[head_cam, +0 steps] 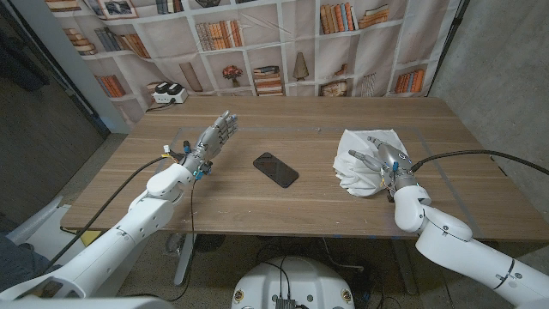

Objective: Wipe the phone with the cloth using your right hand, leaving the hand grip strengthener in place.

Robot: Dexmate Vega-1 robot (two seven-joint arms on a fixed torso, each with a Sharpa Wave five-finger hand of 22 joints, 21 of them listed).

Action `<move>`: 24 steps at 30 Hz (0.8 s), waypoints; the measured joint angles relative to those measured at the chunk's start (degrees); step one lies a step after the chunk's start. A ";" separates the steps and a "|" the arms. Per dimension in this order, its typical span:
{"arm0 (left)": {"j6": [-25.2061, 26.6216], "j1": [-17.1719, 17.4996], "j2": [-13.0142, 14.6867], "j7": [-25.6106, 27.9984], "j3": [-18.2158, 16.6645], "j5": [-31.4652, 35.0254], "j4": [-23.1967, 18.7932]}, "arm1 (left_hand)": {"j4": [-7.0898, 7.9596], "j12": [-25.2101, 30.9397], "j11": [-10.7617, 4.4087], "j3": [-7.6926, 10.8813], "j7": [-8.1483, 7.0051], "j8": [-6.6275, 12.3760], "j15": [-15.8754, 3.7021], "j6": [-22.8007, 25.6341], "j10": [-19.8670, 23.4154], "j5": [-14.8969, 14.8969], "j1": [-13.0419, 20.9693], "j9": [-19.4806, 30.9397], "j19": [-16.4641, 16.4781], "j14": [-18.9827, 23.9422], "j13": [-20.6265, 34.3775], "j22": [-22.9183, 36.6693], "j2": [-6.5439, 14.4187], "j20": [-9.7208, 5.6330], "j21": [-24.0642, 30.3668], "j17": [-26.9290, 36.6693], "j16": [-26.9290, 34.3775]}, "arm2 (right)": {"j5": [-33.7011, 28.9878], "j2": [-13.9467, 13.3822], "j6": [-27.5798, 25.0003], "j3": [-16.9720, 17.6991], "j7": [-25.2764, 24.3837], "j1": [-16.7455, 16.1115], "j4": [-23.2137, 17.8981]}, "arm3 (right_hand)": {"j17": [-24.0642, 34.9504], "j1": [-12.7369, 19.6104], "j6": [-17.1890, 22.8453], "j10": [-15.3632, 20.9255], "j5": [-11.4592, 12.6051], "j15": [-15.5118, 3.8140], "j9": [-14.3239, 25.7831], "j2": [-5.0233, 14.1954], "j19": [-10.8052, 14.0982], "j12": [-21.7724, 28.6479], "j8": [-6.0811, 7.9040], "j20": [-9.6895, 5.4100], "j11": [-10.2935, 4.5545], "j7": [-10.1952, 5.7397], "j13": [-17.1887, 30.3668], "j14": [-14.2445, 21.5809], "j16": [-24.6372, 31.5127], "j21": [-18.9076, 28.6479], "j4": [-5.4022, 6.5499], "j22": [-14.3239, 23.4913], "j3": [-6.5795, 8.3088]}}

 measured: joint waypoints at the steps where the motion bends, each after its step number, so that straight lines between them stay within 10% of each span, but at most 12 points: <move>1: 0.00 0.08 0.00 0.00 0.05 0.01 0.00 | 0.14 0.00 0.00 -0.14 0.00 0.00 0.00 0.00 0.00 -0.01 0.00 0.00 0.00 0.00 0.00 0.00 0.00 0.00 0.00 0.00 0.00 | 0.00 -0.16 0.00 -0.40 0.00 0.48 0.34 | 0.00 0.20 -0.06 0.00 0.00 0.00 0.00 -0.20 -0.02 0.00 0.00 -0.02 0.00 0.06 0.00 0.00 0.00 0.00 0.00 -0.03 0.00; 24: -0.76 0.69 -0.14 -0.63 -0.07 -0.42 0.76 | 0.21 -0.35 0.00 -0.20 -0.30 0.00 -0.32 0.30 0.00 -0.01 0.41 0.00 -0.31 0.32 0.00 0.00 0.41 0.30 0.00 0.00 0.00 | -3.45 -0.43 -7.30 -7.68 3.14 5.65 1.78 | 0.00 5.12 0.64 0.15 2.55 -0.20 0.00 -1.51 0.67 0.68 1.11 -1.36 -0.53 3.85 -0.16 -2.67 0.00 -2.28 -0.95 -0.02 0.64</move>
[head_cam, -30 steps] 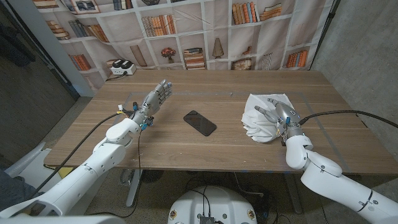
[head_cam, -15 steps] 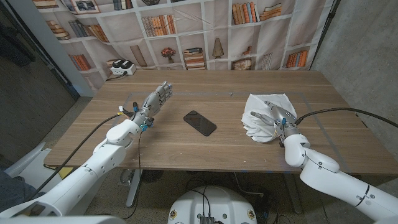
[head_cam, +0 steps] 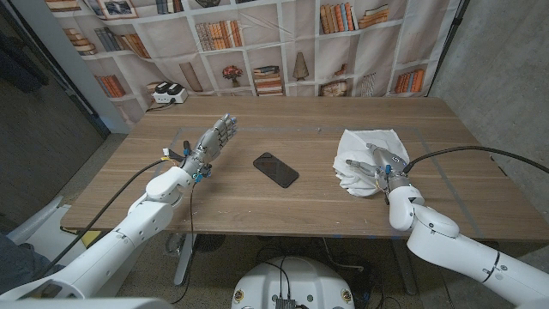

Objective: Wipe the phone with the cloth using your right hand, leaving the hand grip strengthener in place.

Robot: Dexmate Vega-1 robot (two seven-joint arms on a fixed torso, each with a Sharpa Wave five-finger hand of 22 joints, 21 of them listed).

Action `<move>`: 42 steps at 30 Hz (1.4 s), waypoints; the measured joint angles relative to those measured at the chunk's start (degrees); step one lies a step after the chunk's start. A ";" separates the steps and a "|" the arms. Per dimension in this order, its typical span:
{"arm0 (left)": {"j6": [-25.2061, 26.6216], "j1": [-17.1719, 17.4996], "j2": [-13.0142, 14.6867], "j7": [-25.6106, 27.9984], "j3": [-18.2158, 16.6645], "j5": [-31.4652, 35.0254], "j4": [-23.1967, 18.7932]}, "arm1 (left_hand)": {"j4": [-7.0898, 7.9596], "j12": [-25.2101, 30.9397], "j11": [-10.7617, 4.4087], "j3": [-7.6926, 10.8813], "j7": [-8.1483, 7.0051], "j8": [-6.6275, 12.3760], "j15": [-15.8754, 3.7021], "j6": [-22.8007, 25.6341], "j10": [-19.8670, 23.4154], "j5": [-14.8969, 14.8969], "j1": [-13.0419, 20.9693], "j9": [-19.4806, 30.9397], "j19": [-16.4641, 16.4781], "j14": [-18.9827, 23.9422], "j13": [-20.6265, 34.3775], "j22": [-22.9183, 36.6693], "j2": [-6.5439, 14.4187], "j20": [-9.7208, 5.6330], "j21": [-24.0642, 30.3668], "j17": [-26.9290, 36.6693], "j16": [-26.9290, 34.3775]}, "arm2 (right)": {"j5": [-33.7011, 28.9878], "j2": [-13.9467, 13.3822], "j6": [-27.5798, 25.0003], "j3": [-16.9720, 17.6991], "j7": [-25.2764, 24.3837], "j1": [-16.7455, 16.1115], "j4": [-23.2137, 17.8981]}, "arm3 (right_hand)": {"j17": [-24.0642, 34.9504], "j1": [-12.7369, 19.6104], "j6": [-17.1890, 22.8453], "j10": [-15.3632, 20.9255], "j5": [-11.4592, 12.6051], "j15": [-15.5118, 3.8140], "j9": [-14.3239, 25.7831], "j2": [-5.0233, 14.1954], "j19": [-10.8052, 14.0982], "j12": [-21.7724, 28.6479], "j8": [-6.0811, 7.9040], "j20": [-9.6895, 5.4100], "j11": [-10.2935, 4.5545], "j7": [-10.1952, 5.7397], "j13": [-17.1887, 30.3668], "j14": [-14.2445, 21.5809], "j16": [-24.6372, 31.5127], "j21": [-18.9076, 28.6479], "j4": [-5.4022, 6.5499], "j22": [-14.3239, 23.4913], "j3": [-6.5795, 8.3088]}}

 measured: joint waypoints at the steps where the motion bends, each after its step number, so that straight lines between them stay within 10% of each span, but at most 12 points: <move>1: -0.04 -0.05 -0.02 -0.09 0.00 -0.01 0.07 | 0.00 0.00 0.00 0.00 0.00 0.00 0.00 0.00 0.00 0.00 0.00 0.00 0.00 0.00 0.00 0.00 0.00 0.00 0.00 0.00 0.00 | -0.36 0.07 -0.56 -0.46 0.03 0.24 0.03 | 0.00 0.56 0.00 -0.03 0.22 0.35 0.00 -0.09 -0.14 0.00 0.00 0.14 0.03 0.00 0.00 -0.35 -0.22 -0.28 -0.16 0.00 0.16; 11: -0.07 -0.42 -0.19 -0.52 0.06 -0.17 0.58 | 0.00 0.00 -0.22 0.00 0.00 0.00 0.21 0.00 0.22 0.00 -0.07 0.00 0.00 0.21 0.00 0.00 -0.07 0.00 0.00 0.00 0.00 | -1.32 0.48 -3.92 -2.43 0.93 1.52 0.21 | 0.00 2.60 0.43 0.09 1.29 2.11 -0.14 -1.20 0.97 0.00 0.23 1.52 1.76 1.69 -0.20 -0.20 -0.10 -0.88 -0.23 0.01 0.23; 23: -0.07 -0.68 -0.07 -0.87 0.26 -0.30 0.91 | 0.07 0.00 -0.30 -0.42 -0.21 0.00 0.21 0.21 0.30 0.00 -0.07 0.00 0.01 0.21 0.00 0.00 -0.07 0.00 0.00 0.00 0.00 | -0.70 1.09 -7.14 -4.39 2.91 3.54 0.68 | -0.28 13.91 4.24 6.92 3.81 -0.15 -0.14 -0.88 14.31 1.61 0.94 0.03 1.82 3.86 -0.55 10.20 1.12 -0.92 -0.37 -0.01 1.36; 33: 0.41 -0.49 0.27 -1.07 0.29 -0.19 0.61 | 0.00 0.00 -0.07 -0.49 -0.12 -0.23 0.11 0.72 0.53 -0.45 -0.07 0.00 0.33 0.92 0.00 0.00 -0.07 0.31 0.00 0.00 0.00 | -0.30 2.21 -6.40 -6.13 1.17 4.98 3.03 | -0.17 21.03 9.08 12.00 4.00 -3.99 -0.14 0.54 19.45 2.53 1.50 -0.77 -2.17 0.62 -0.54 15.60 1.12 -1.05 -0.34 -0.14 2.67; 42: 0.16 0.45 0.61 -0.80 -0.19 -0.30 -0.27 | 0.00 0.00 -0.20 -0.49 0.10 -0.23 0.42 0.94 1.03 -0.45 -0.02 0.00 0.32 1.23 0.00 0.00 -0.02 0.31 0.00 0.00 0.00 | -1.56 3.04 -7.13 -8.14 0.81 6.53 4.37 | 0.59 31.17 22.73 26.41 1.62 -5.12 0.02 5.49 32.90 5.12 3.70 -1.24 -6.82 -5.71 -0.37 34.14 4.17 2.49 0.24 0.40 4.53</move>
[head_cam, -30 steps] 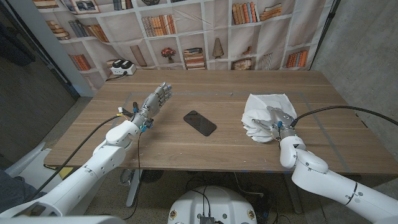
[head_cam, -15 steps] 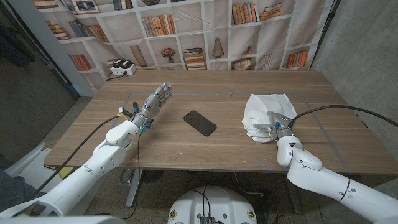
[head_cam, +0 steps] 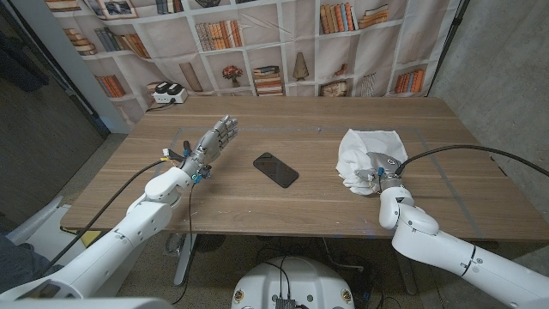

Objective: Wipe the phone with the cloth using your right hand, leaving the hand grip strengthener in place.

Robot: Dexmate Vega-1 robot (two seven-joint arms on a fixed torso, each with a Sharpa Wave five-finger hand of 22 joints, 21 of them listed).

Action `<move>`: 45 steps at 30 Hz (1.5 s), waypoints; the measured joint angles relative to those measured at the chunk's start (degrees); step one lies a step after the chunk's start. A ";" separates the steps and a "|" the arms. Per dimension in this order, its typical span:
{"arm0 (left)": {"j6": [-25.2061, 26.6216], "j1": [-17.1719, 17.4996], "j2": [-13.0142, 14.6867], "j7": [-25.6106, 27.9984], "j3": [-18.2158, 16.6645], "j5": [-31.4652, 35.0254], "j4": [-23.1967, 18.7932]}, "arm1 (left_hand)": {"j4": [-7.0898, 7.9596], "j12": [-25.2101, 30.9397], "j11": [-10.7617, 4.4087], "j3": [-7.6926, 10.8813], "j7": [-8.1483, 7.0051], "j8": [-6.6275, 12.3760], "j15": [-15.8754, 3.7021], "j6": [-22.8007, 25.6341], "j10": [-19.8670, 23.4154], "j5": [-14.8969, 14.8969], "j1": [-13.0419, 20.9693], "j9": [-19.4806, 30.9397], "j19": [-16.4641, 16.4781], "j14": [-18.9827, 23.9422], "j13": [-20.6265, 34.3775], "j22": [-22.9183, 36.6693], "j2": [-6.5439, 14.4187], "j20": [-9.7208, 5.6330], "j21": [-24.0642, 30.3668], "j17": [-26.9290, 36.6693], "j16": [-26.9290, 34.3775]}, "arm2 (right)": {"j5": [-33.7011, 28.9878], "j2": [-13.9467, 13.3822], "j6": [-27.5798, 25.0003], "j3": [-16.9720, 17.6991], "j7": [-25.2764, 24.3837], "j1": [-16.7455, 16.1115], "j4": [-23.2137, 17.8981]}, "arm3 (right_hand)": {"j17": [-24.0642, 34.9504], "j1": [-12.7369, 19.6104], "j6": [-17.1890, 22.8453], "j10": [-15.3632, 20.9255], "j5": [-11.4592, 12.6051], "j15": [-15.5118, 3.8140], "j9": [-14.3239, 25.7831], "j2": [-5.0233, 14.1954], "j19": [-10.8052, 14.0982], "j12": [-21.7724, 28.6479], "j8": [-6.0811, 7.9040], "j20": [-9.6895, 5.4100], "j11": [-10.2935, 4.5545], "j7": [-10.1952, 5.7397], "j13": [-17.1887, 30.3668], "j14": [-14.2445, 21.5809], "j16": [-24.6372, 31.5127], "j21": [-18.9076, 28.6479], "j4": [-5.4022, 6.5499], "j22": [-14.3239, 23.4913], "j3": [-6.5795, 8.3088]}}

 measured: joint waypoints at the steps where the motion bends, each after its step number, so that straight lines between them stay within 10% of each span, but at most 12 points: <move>1: -0.10 0.19 0.10 0.09 -0.14 -0.02 -0.20 | 0.00 0.00 0.00 0.00 -0.13 0.00 0.00 0.12 0.00 0.00 0.13 0.00 0.00 0.00 0.00 0.00 0.13 0.00 0.00 0.00 0.00 | -0.41 0.17 -0.27 -0.37 -0.09 0.27 0.23 | 0.17 1.56 2.30 2.07 -0.76 -0.29 0.00 0.83 1.58 0.35 0.26 -0.16 -0.48 -0.74 0.00 2.30 0.33 0.90 -0.15 0.00 0.15; 4: -0.26 0.60 0.32 0.30 -0.39 -0.09 -0.56 | 0.00 0.00 0.00 0.00 -0.30 0.00 0.00 0.30 0.00 0.00 0.13 0.00 0.00 0.00 0.00 0.00 0.13 0.00 0.00 0.00 0.00 | -1.28 0.58 -0.66 -1.10 -0.54 0.74 0.79 | 1.23 7.77 9.52 9.09 -3.87 -2.17 0.13 3.15 6.84 1.50 0.75 -0.62 -2.19 -2.74 0.41 10.94 2.29 5.90 -0.62 0.06 -0.26; 6: -0.31 0.81 0.41 0.42 -0.55 -0.12 -0.78 | 0.00 0.00 0.00 0.00 -0.31 0.00 0.00 0.30 0.00 0.00 0.13 0.00 0.00 0.00 0.00 0.00 0.13 0.00 0.00 0.00 0.00 | -1.74 0.80 -0.74 -1.51 -0.92 0.98 1.13 | 3.06 13.58 14.14 14.00 -5.48 -4.16 0.74 3.72 12.41 2.82 0.87 -3.45 -3.40 -3.96 1.59 17.34 4.70 11.74 -0.72 4.80 -2.84; 10: -0.43 1.38 0.78 0.85 -0.94 -0.25 -1.39 | 0.00 0.00 0.00 0.00 -0.30 0.00 0.00 0.30 0.00 0.00 0.13 0.00 0.00 0.00 0.00 0.00 0.13 0.00 0.00 0.00 0.00 | -2.83 1.51 -0.41 -2.28 -2.35 1.26 2.10 | 6.68 19.89 19.66 19.87 -6.08 -7.29 2.43 3.99 15.36 5.54 2.08 -5.60 -4.05 -5.49 4.28 24.22 7.63 20.41 -0.20 9.65 -5.68; 45: -2.12 2.83 1.34 1.09 -2.32 -0.61 -1.36 | 0.00 0.00 0.10 -0.47 -0.10 0.00 -0.30 0.50 0.53 -0.29 0.71 0.00 0.21 0.29 0.00 0.00 0.71 -0.22 0.00 0.00 0.00 | -6.43 2.05 18.27 6.85 -14.58 -8.28 -5.23 | 12.30 21.59 24.33 21.83 -6.29 -9.57 3.28 5.09 13.34 7.96 3.35 -4.90 -2.08 -4.01 5.22 27.23 9.25 27.22 0.50 11.79 -7.01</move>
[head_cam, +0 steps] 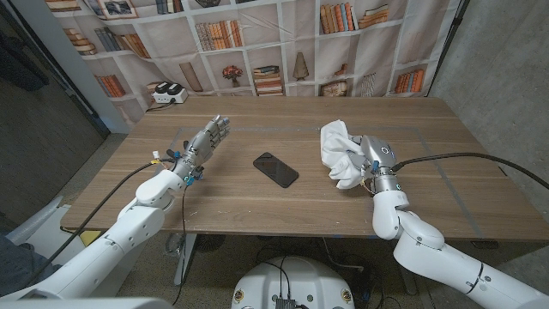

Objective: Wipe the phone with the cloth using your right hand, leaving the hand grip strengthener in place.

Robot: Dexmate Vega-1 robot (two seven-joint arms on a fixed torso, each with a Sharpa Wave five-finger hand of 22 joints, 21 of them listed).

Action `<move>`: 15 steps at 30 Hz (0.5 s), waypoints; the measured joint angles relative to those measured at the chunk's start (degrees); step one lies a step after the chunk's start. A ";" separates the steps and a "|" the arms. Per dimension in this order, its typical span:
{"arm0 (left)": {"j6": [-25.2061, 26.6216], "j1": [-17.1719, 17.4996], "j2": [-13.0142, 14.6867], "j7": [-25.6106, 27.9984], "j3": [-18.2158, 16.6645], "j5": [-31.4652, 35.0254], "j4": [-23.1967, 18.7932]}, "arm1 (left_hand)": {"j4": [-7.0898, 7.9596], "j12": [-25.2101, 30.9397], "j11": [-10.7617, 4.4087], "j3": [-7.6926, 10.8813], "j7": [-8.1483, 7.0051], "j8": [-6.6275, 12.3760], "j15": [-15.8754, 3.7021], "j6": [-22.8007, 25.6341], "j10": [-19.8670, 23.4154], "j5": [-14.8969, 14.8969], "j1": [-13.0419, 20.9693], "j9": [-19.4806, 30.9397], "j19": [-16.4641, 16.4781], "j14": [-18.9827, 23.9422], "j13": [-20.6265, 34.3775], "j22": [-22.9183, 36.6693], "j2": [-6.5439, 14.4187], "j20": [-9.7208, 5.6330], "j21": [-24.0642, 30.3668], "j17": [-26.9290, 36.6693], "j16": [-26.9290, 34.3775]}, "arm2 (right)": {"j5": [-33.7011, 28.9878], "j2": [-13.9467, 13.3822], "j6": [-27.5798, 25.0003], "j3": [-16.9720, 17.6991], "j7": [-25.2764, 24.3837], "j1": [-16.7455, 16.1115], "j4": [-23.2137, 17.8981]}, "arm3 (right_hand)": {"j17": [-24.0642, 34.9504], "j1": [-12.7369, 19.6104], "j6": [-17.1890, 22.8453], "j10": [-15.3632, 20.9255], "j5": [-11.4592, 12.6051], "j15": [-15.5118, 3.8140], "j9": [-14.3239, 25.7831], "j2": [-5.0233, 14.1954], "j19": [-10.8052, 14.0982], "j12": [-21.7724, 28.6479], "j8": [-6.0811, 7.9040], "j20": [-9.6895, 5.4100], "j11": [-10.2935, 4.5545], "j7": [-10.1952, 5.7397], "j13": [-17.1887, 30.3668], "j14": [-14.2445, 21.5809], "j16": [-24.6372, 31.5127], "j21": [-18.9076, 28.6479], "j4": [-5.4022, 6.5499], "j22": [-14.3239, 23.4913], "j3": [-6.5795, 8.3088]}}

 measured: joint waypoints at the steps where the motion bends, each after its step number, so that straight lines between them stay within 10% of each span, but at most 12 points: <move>1: -0.06 0.04 -0.01 -0.02 -0.04 0.00 0.00 | 0.00 0.00 0.00 0.00 0.00 0.00 0.00 0.00 0.00 0.00 0.00 0.00 0.00 0.00 0.00 0.00 0.00 0.00 0.00 0.00 0.00 | -0.33 0.00 0.85 0.02 0.31 -0.04 -0.27 | 0.00 0.00 -0.01 0.00 0.00 0.00 0.00 0.00 -0.10 0.00 0.00 -0.10 0.00 -0.01 0.00 0.00 0.00 0.00 0.00 0.00 0.00; 15: -0.60 1.02 0.43 0.48 -0.54 0.22 -1.12 | 0.00 0.00 0.00 0.01 0.00 0.00 0.00 0.00 -0.01 0.01 0.00 0.00 0.31 0.00 0.00 0.00 0.01 -0.31 0.00 0.00 0.00 | -4.39 0.92 9.96 -0.84 3.70 0.79 -0.44 | 0.28 -0.01 0.59 0.29 -0.01 0.02 -0.21 0.01 -0.09 0.00 -0.01 -0.09 0.30 0.02 0.00 0.00 -0.08 0.90 0.16 0.00 -0.16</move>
